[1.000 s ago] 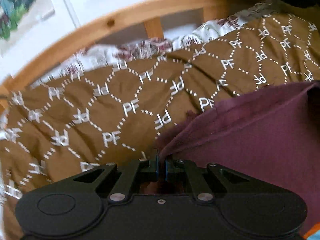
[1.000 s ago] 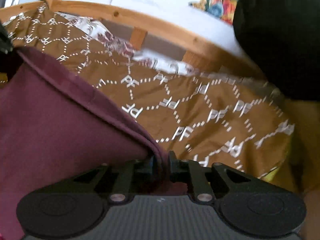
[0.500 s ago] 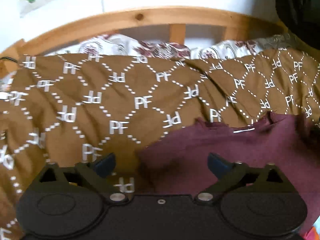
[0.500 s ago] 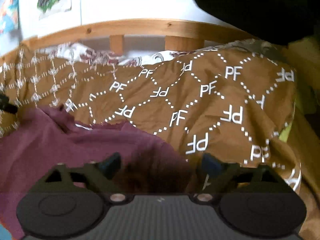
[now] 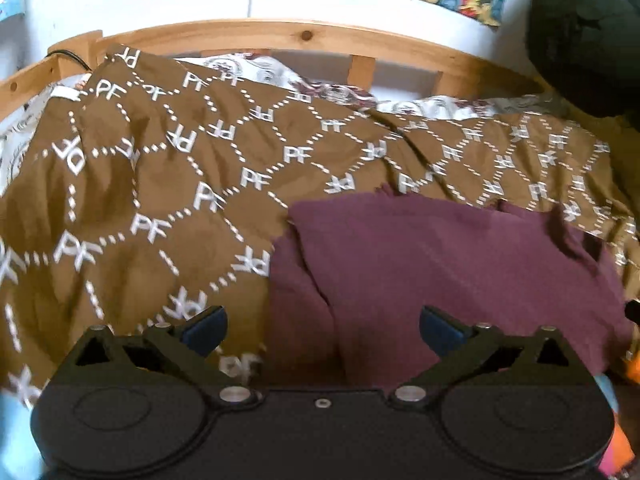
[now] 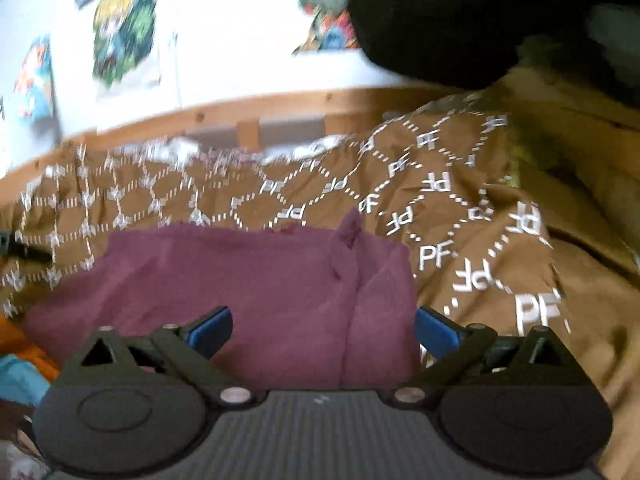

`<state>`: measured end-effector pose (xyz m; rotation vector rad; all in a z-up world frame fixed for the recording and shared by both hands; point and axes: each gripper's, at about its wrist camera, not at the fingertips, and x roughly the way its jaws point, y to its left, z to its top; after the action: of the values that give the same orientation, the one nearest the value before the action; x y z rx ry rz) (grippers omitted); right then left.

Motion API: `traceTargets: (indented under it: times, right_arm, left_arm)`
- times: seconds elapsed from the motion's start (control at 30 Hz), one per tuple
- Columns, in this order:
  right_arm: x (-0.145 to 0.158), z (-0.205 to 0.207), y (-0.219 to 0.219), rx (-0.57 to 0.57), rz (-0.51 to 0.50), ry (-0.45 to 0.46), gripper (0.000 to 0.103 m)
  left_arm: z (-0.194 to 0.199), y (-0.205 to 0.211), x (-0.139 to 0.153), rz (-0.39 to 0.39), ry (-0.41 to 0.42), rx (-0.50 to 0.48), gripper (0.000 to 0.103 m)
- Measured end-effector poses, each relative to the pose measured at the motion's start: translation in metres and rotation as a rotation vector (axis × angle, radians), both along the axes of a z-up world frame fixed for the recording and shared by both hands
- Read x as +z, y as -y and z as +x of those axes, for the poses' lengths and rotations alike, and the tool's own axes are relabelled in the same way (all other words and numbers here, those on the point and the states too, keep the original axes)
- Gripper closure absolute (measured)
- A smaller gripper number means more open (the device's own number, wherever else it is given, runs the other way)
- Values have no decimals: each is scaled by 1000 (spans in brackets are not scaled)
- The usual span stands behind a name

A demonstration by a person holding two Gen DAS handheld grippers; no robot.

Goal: Fold small clothes

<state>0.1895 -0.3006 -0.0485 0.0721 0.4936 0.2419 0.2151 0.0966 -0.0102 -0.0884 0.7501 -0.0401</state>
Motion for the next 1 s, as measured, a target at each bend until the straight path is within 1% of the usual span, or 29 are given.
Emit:
traceTargets:
  times: [0.03, 0.1, 0.13, 0.17, 0.2, 0.27, 0.3, 0.33, 0.37, 0.4, 0.43, 0.47, 0.53, 0.57, 0.6, 0.67, 0.73, 0.8, 0.9, 1.0]
  right_arm:
    - [-2, -6, -1, -8, 21, 9, 11]
    - [-5, -7, -1, -1, 32, 1, 26]
    - [-7, -4, -1, 0, 32, -11, 28]
    - [-9, -1, -1, -4, 38, -25, 34]
    - [-12, 2, 0, -11, 52, -36, 37]
    - [-17, 9, 4, -36, 92, -52, 41]
    - [-20, 13, 6, -55, 113, -54, 46]
    - [-22, 15, 9, -69, 132, -55, 49]
    - [-24, 18, 11, -81, 150, -57, 60]
    - [-27, 19, 13, -89, 161, -60, 79]
    - [-29, 20, 14, -90, 167, -63, 90]
    - [-31, 21, 16, -87, 177, -65, 96]
    - [-30, 19, 20, -80, 212, -51, 97]
    - [-28, 17, 21, -81, 214, -36, 97]
    - [-26, 14, 22, -85, 206, -29, 97]
    - [-23, 10, 25, -104, 214, -31, 97]
    - [-26, 7, 28, -123, 225, -61, 97]
    - [-34, 9, 31, -125, 229, -85, 97]
    - [-40, 11, 36, -122, 273, -97, 97]
    - [-39, 10, 34, -112, 250, -84, 96]
  left_arm:
    - [-6, 4, -1, 2, 6, -12, 1]
    - [-15, 12, -2, 31, 29, -39, 4]
    - [-18, 17, -2, 52, 36, -49, 8]
    - [-19, 21, -3, 79, 37, -59, 11]
    - [-19, 25, -3, 100, 35, -68, 16]
    - [-17, 27, -4, 107, 26, -71, 25]
    - [-15, 27, -5, 94, 11, -64, 34]
    - [-13, 27, -7, 80, -4, -56, 46]
    - [-11, 26, -9, 64, -21, -48, 55]
    - [-7, 25, -11, 51, -37, -42, 75]
    - [-3, 23, -15, 39, -62, -33, 100]
    - [0, 21, -19, 29, -78, -15, 102]
    - [1, 14, -24, -9, -76, 28, 103]
    - [1, 11, -26, -32, -71, 41, 103]
    - [-1, 10, -27, -36, -68, 54, 103]
    - [-2, 12, -29, -16, -71, 71, 103]
    - [-2, 15, -32, 12, -86, 86, 103]
    - [-2, 16, -36, 16, -93, 94, 103]
    - [-4, 18, -35, 22, -81, 94, 103]
    - [-6, 20, -33, 23, -71, 94, 103]
